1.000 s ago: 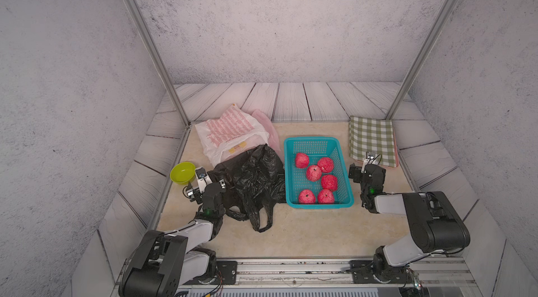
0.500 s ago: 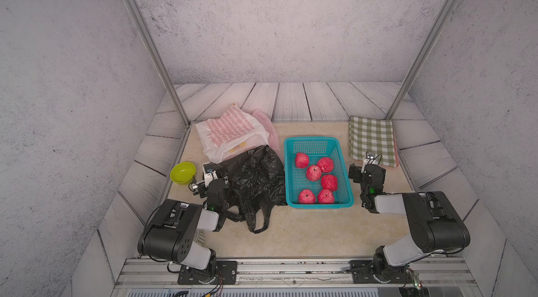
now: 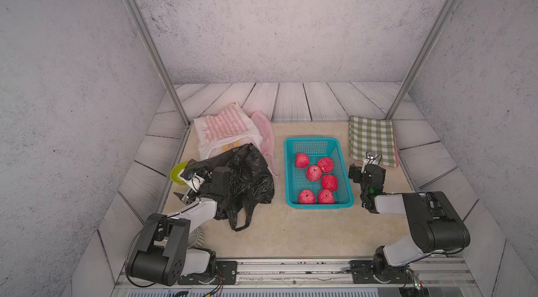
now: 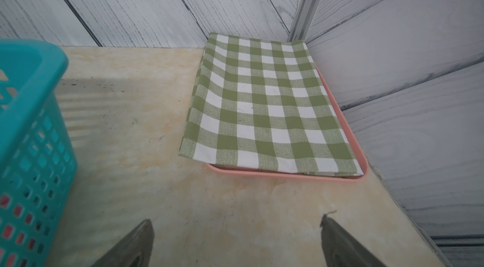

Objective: Untie the knot of a plastic bag & take out the apple
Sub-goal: Reset both arms

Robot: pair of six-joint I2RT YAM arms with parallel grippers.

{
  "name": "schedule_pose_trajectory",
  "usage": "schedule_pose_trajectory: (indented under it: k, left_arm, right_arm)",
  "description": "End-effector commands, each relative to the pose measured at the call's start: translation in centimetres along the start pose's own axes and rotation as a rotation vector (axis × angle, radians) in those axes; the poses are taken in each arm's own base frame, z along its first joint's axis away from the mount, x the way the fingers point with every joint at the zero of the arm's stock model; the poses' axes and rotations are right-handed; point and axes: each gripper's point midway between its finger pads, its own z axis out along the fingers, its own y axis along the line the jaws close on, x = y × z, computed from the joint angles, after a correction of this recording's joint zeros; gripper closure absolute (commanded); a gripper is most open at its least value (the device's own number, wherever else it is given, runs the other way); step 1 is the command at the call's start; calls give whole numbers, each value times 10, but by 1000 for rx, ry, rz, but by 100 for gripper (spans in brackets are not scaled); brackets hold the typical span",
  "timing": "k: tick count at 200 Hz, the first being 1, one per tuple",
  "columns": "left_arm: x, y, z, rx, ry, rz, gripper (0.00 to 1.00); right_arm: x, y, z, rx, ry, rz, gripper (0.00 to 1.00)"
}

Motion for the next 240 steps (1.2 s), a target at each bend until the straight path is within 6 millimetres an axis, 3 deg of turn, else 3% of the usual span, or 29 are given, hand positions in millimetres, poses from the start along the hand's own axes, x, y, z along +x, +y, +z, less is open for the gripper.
schedule_pose_trajectory:
  k: [1,28,47,61,120,240]
  left_arm:
    - [-19,32,-13,-57,-175,28,1]
    - [-37,5,-16,3,-189,95,1]
    - [-38,-64,-33,122,-193,305,1]
    - [-35,-85,-40,133,-208,433,1]
    - [-37,-62,-38,142,-194,326,1]
    - [-40,-58,-31,111,-195,319,1]
  right_arm:
    - [-3,0,-1,-3,-2,12,1]
    - [-3,0,-1,-3,-3,11,1]
    - [-3,0,0,-2,-3,11,1]
    - [-2,0,0,-3,-2,10,1]
    - [-3,1,0,-5,-3,12,1]
    - [-3,0,0,-1,-5,12,1]
